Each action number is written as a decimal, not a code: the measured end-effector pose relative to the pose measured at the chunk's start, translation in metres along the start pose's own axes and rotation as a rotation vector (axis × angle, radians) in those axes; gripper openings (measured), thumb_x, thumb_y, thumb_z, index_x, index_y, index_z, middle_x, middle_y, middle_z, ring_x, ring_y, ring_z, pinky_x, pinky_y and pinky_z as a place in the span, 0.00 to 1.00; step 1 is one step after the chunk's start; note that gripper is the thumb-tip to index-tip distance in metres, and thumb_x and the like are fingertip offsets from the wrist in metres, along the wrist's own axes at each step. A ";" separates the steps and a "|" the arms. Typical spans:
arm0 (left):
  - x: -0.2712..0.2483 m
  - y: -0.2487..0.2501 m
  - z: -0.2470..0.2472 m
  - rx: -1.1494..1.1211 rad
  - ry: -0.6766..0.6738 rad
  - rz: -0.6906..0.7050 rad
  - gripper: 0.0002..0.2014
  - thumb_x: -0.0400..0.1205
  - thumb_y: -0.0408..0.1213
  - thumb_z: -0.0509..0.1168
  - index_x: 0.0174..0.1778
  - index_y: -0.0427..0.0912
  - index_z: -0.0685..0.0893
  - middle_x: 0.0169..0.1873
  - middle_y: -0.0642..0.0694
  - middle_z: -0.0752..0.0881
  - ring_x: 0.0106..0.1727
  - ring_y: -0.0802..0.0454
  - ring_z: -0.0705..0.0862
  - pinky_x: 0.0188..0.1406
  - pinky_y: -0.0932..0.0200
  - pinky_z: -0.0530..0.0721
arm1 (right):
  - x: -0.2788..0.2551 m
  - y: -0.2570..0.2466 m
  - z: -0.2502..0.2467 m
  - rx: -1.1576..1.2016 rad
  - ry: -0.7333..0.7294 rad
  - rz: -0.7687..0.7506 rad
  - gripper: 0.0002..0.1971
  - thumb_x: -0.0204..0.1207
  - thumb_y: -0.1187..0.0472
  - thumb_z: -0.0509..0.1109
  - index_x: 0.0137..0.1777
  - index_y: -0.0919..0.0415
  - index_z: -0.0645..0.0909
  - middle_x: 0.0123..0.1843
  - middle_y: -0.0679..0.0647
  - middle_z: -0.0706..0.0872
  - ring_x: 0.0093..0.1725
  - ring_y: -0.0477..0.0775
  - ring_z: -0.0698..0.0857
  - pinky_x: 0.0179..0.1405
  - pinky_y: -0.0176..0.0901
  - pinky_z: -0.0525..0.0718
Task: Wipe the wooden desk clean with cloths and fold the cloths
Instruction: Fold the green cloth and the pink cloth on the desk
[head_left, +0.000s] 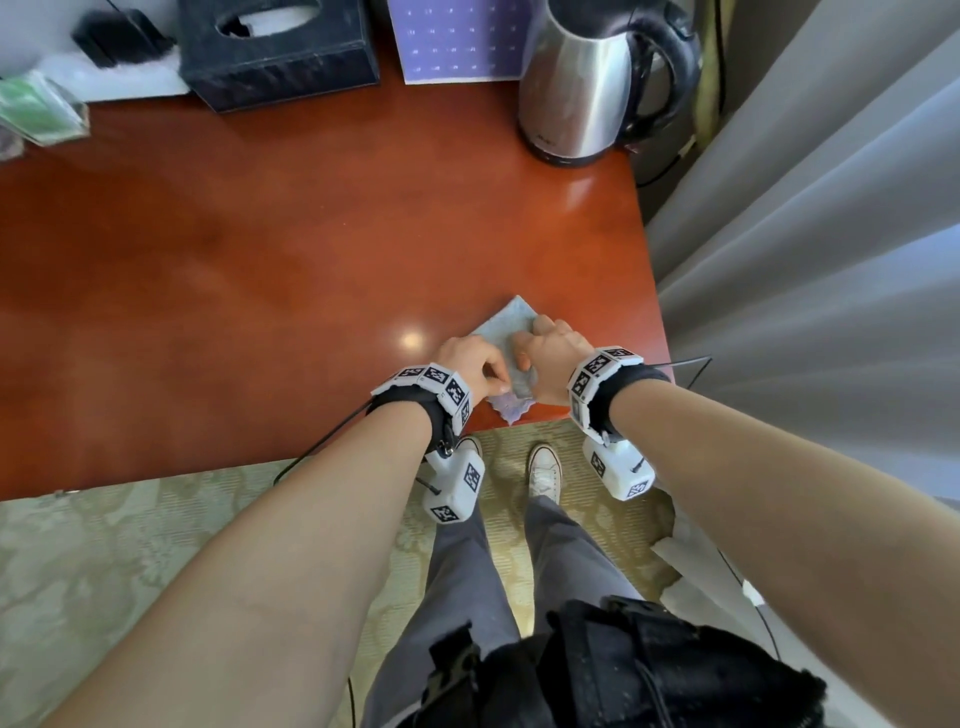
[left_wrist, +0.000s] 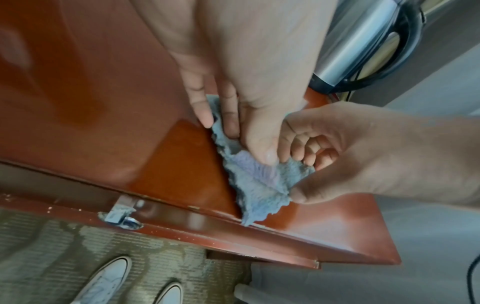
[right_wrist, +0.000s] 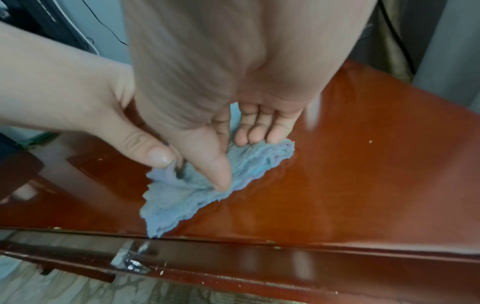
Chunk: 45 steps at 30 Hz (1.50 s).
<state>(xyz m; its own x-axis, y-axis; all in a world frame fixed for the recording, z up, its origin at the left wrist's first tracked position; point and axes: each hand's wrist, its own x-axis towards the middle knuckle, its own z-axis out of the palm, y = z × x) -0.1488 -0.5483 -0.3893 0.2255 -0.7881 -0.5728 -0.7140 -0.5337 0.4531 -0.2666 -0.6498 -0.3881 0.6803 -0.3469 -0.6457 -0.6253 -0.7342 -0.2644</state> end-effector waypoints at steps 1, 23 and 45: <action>0.001 0.000 -0.001 -0.047 0.027 -0.030 0.01 0.79 0.39 0.74 0.44 0.47 0.90 0.43 0.54 0.85 0.49 0.53 0.84 0.48 0.61 0.78 | -0.002 0.000 -0.002 0.000 -0.016 0.001 0.13 0.73 0.56 0.70 0.58 0.51 0.78 0.57 0.54 0.71 0.57 0.59 0.75 0.55 0.54 0.83; -0.037 0.048 -0.208 -0.441 0.362 0.071 0.07 0.84 0.31 0.63 0.42 0.44 0.84 0.34 0.44 0.84 0.34 0.48 0.82 0.35 0.56 0.85 | -0.023 -0.030 -0.116 0.097 0.265 0.117 0.10 0.74 0.59 0.70 0.52 0.60 0.84 0.50 0.59 0.87 0.53 0.64 0.85 0.44 0.45 0.82; -0.052 -0.026 -0.287 -0.381 0.559 -0.011 0.04 0.85 0.36 0.66 0.47 0.43 0.85 0.33 0.47 0.84 0.32 0.53 0.81 0.29 0.62 0.80 | -0.002 -0.035 -0.194 0.121 0.547 0.159 0.18 0.72 0.64 0.65 0.60 0.51 0.86 0.59 0.58 0.87 0.57 0.64 0.85 0.55 0.45 0.82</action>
<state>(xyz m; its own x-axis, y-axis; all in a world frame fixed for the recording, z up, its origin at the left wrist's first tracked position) 0.0482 -0.5815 -0.1752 0.6137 -0.7674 -0.1857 -0.4493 -0.5328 0.7171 -0.1722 -0.7359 -0.2385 0.6528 -0.7223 -0.2284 -0.7534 -0.5875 -0.2955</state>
